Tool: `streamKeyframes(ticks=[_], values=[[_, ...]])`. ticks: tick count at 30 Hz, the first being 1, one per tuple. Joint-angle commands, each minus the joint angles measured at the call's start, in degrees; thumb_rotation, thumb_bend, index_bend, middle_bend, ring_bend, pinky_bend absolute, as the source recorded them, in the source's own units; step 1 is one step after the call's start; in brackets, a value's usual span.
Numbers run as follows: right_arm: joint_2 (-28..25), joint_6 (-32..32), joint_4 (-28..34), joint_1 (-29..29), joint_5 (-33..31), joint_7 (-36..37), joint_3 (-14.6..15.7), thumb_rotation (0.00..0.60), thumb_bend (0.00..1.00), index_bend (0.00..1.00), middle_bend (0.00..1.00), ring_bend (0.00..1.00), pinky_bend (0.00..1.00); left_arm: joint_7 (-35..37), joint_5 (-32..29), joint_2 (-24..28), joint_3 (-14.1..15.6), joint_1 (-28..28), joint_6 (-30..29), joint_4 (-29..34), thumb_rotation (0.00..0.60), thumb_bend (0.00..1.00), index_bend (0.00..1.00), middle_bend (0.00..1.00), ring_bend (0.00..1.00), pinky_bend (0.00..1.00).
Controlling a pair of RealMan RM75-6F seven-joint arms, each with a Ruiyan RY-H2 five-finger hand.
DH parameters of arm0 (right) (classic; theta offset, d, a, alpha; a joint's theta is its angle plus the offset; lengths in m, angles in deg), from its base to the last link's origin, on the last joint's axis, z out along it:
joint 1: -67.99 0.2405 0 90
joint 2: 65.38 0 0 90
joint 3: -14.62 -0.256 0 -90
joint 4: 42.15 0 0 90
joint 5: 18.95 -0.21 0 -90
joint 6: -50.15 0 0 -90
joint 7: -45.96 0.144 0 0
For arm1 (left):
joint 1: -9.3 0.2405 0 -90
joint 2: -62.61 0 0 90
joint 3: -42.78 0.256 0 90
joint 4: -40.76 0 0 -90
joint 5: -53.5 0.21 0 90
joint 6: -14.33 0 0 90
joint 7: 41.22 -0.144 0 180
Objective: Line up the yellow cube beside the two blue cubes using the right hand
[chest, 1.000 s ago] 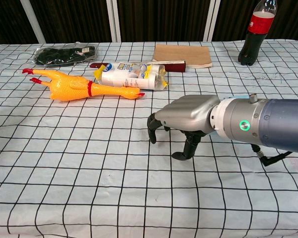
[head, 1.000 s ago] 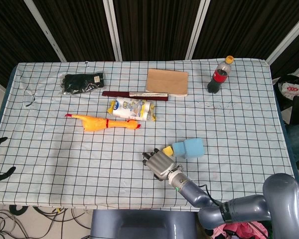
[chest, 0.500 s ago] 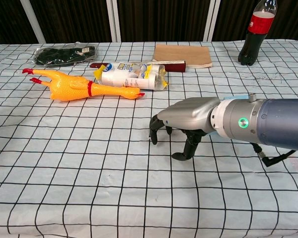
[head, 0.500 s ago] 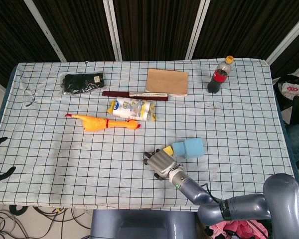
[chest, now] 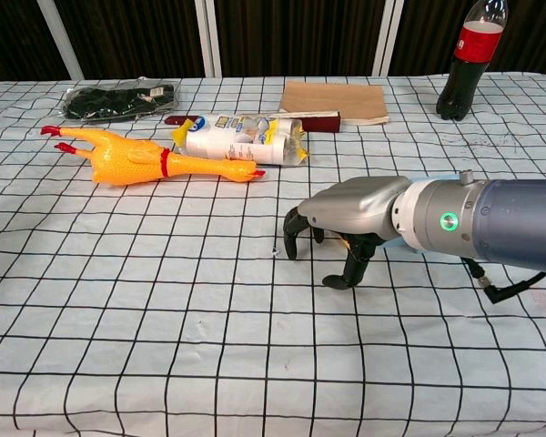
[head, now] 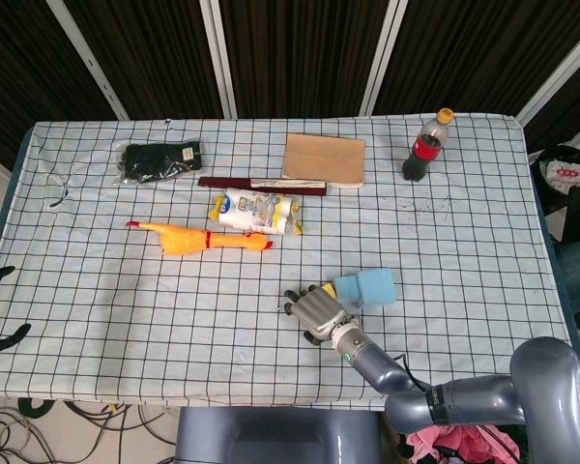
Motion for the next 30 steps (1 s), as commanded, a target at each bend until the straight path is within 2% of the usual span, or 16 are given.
streamKeyframes(ticks=[1, 20, 30], values=[[-0.14, -0.25, -0.01, -0.03, -0.08, 0.15, -0.16, 0.600, 0.35, 0.28, 0.09, 0.25, 0.23, -0.11, -0.06, -0.05, -0.04, -0.02, 0.00, -0.04, 0.600, 0.04, 0.21, 0.09, 0.00, 0.00], [-1.40, 0.20, -2.23, 0.32, -2.29, 0.55, -0.47, 0.600, 0.35, 0.28, 0.09, 0.25, 0.23, -0.30, -0.13, -0.14, -0.09, -0.02, -0.05, -0.07, 0.600, 0.04, 0.21, 0.09, 0.00, 0.00], [-2.79, 0.77, -1.35, 0.37, -2.60, 1.19, -0.61, 0.600, 0.35, 0.28, 0.09, 0.25, 0.23, -0.46, -0.21, -0.21, -0.13, -0.02, -0.06, -0.02, 0.600, 0.04, 0.21, 0.09, 0.00, 0.00]])
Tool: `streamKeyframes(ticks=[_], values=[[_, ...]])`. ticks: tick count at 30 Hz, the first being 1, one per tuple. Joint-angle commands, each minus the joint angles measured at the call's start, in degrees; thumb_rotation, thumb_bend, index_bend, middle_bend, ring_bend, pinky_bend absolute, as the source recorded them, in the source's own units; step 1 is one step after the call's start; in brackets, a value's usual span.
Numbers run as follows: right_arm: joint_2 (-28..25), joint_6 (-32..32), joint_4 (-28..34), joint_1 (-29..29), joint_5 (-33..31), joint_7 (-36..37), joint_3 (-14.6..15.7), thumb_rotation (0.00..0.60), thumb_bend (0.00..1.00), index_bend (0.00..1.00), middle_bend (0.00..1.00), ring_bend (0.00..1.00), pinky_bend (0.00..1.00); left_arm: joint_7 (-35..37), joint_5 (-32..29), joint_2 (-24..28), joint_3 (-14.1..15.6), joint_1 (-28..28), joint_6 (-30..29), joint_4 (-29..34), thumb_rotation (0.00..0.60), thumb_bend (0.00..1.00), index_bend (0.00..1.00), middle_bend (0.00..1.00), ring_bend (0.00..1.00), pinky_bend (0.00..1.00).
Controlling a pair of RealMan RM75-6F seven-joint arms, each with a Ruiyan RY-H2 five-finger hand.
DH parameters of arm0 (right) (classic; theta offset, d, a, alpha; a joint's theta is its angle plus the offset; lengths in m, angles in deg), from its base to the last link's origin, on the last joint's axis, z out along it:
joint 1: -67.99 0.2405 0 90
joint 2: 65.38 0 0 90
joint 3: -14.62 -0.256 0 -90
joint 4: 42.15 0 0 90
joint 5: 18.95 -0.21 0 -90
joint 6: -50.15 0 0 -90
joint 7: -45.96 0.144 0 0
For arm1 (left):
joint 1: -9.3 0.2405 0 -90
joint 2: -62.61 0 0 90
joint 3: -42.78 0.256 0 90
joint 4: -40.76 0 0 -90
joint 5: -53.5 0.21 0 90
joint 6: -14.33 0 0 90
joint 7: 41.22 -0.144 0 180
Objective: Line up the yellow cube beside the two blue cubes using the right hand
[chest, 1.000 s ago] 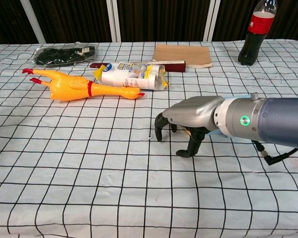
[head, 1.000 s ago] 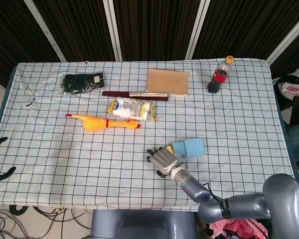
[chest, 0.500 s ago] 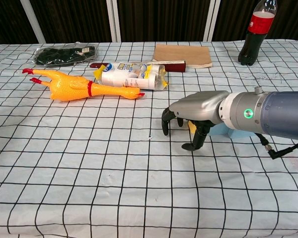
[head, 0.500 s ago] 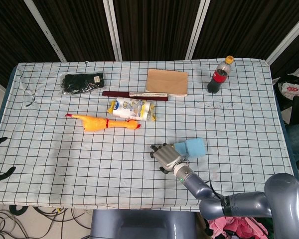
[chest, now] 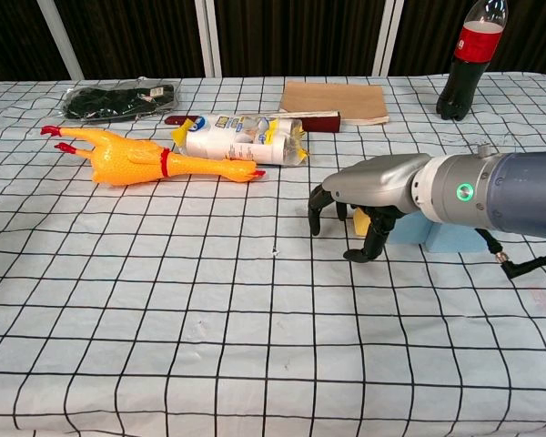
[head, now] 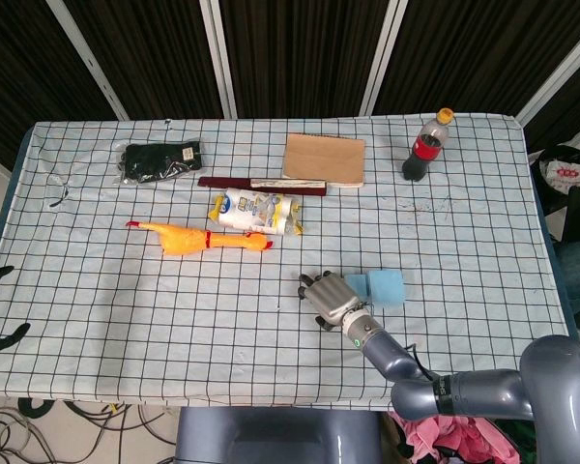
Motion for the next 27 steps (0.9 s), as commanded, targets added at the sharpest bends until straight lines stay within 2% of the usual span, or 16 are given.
streamKeyframes(ticks=[1, 13, 18, 21, 27], values=[[-0.27, 0.15, 0.39, 0.01, 0.05, 0.51, -0.32, 0.600, 0.35, 0.28, 0.09, 0.25, 0.23, 0.02, 0.01, 0.02, 0.01, 0.01, 0.00, 0.03, 0.600, 0.04, 0.21, 0.09, 0.00, 0.00], [-4.43, -1.17, 5.78, -0.39, 2.44, 3.11, -2.48, 0.600, 0.35, 0.27, 0.09, 0.25, 0.23, 0.22, 0.10, 0.09, 0.06, 0.00, 0.05, 0.00, 0.600, 0.04, 0.21, 0.09, 0.00, 0.00], [-10.69, -8.12, 9.90, -2.91, 6.33, 4.38, -4.63, 0.600, 0.33, 0.26, 0.09, 0.25, 0.22, 0.43, 0.30, 0.10, 0.10, -0.03, 0.00, -0.15, 0.600, 0.04, 0.21, 0.09, 0.00, 0.00], [-17.02, -10.99, 13.74, -6.10, 8.21, 8.10, -5.49, 0.600, 0.31, 0.25, 0.08, 0.24, 0.21, 0.35, 0.32, -0.04, 0.05, -0.05, -0.08, -0.27, 0.600, 0.04, 0.21, 0.09, 0.00, 0.00], [-26.40, -15.20, 17.47, -12.79, 12.93, 13.77, -3.83, 0.600, 0.29, 0.22, 0.06, 0.22, 0.19, 0.87, 0.68, 0.04, 0.37, -0.12, 0.26, 0.11, 0.600, 0.04, 0.21, 0.09, 0.00, 0.00]])
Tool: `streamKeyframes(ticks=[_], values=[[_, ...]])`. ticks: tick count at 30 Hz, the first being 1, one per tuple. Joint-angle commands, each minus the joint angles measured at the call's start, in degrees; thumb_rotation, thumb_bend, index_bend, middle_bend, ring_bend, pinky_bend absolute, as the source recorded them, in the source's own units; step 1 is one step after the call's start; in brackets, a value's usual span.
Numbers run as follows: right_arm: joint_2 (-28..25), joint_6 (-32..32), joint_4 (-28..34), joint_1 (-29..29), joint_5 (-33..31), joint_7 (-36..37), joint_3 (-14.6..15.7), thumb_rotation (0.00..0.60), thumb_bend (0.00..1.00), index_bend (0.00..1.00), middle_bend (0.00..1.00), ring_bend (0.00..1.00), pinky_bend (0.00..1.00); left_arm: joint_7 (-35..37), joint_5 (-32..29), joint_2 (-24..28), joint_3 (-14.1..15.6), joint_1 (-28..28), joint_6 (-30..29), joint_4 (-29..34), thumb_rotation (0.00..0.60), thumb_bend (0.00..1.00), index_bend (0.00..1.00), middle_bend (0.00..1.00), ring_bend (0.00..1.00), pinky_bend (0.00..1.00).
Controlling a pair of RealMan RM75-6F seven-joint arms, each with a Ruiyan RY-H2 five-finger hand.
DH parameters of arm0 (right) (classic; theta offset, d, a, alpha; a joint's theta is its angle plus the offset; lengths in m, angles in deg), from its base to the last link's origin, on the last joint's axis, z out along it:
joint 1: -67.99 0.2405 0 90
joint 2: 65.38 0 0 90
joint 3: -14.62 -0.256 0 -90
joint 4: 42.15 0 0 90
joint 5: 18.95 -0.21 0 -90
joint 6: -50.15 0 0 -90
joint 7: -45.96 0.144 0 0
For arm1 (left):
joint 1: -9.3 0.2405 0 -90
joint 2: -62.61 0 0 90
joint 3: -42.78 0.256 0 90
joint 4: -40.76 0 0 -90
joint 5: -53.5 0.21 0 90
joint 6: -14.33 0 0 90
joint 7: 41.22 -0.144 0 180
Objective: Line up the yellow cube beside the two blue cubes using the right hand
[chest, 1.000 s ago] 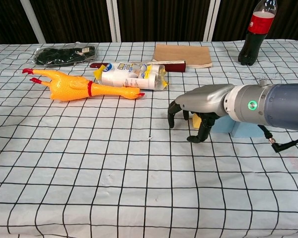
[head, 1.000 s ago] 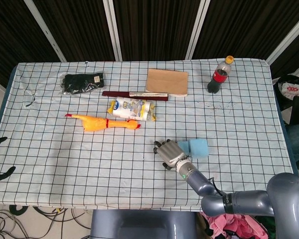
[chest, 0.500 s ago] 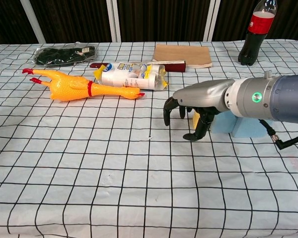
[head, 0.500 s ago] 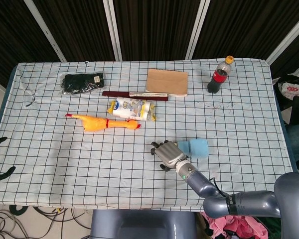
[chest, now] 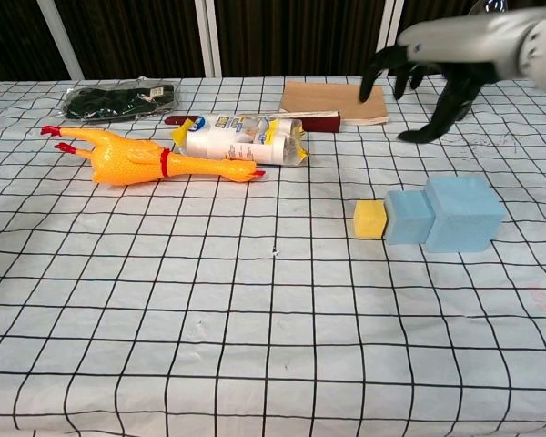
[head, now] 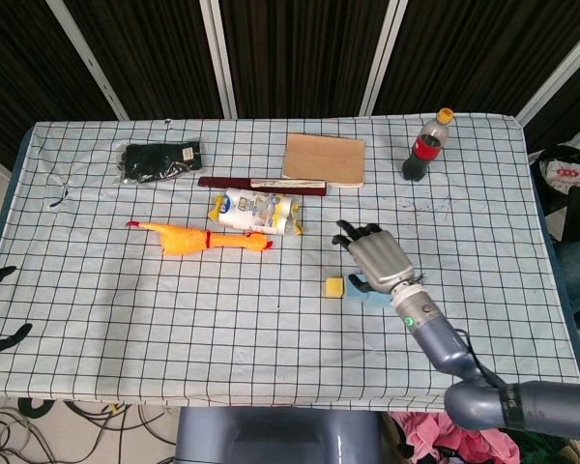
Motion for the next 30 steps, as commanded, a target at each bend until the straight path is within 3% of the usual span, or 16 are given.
streamKeyframes(ticks=[1, 8, 17, 23, 30], values=[[-6.45, -4.62, 3.38, -6.18, 5.06, 5.39, 1.29, 0.600, 0.29, 0.22, 0.06, 0.22, 0.19, 0.24, 0.08, 0.13, 0.22, -0.09, 0.43, 0.15, 0.600, 0.04, 0.21, 0.09, 0.00, 0.00], [-9.09, -14.50, 1.60, -17.55, 14.78, 12.60, 6.75, 0.600, 0.28, 0.22, 0.05, 0.18, 0.16, 0.08, -0.13, 0.32, 0.27, -0.13, 0.74, 0.37, 0.600, 0.04, 0.21, 0.09, 0.00, 0.00], [-0.49, -30.79, -9.71, -33.59, 26.13, 20.71, 12.96, 0.600, 0.27, 0.21, 0.03, 0.15, 0.13, -1.60, -0.89, 0.49, 0.72, -0.17, 1.87, 1.28, 0.600, 0.04, 0.21, 0.09, 0.00, 0.00], [4.83, -35.81, -17.47, -38.95, 29.29, 22.07, 13.48, 0.600, 0.27, 0.21, 0.03, 0.15, 0.13, -0.92, -2.01, 1.37, 1.22, 0.13, 3.10, 2.23, 0.600, 0.04, 0.21, 0.09, 0.00, 0.00], [5.73, -36.08, -19.97, -40.49, 31.18, 21.79, 12.44, 0.600, 0.27, 0.21, 0.03, 0.15, 0.13, -0.40, -0.64, 1.42, 1.54, 0.27, 2.33, 2.28, 0.600, 0.04, 0.21, 0.09, 0.00, 0.00]])
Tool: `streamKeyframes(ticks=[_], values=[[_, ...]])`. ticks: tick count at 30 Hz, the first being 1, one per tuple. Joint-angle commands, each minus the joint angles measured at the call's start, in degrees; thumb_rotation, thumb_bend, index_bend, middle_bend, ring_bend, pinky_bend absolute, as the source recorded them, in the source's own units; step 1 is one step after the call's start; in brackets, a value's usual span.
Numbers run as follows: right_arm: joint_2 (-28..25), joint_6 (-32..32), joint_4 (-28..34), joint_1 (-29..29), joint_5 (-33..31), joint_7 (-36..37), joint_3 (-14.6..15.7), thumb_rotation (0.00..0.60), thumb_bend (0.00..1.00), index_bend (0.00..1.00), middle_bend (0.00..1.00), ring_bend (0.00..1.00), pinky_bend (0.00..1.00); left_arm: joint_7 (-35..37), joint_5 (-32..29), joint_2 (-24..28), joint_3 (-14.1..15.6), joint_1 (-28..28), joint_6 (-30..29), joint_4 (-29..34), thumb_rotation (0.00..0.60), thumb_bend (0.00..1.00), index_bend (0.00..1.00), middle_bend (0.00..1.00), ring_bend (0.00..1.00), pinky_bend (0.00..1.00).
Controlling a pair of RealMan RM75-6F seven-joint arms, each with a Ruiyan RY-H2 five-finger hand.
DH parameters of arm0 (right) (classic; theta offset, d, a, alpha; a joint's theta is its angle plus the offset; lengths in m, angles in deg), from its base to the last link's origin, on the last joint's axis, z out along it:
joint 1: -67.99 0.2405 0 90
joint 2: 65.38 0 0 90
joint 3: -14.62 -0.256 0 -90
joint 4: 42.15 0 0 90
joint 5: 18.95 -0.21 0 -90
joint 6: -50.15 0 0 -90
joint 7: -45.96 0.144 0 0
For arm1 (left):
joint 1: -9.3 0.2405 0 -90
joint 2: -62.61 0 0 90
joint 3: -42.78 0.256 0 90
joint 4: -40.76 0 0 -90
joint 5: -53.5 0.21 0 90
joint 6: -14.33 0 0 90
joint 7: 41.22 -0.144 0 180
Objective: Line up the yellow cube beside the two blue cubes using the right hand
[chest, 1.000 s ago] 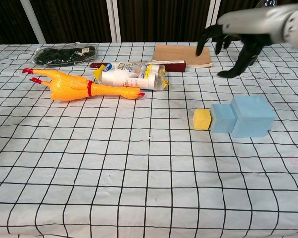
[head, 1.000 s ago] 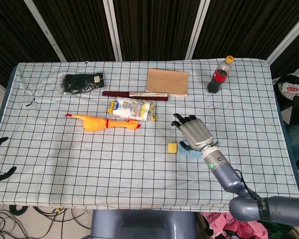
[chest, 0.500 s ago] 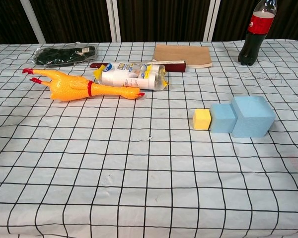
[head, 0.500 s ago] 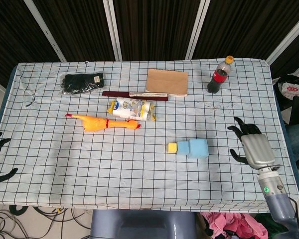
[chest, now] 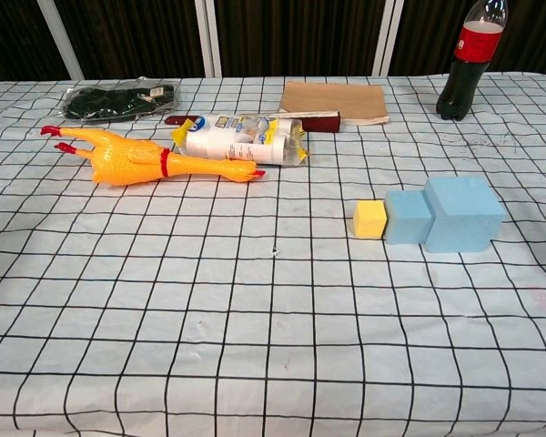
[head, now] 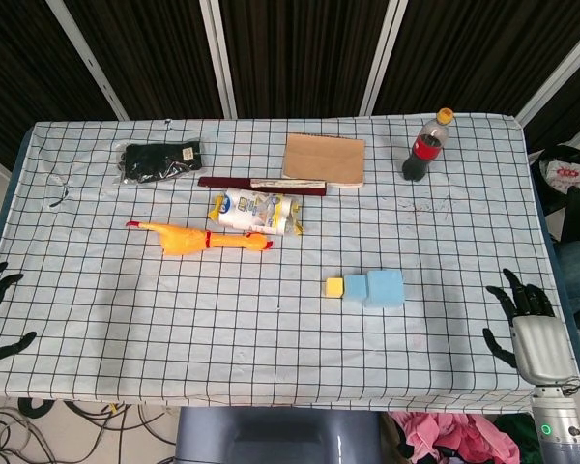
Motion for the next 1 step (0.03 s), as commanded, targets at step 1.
streamKeyframes(ticks=[1], values=[[0.11, 0.92, -0.26, -0.56, 0.54, -0.11, -0.29, 0.600, 0.27, 0.21, 0.03, 0.15, 0.13, 0.17, 0.06, 0.03, 0.08, 0.03, 0.00, -0.03, 0.600, 0.04, 0.21, 0.09, 0.00, 0.00]])
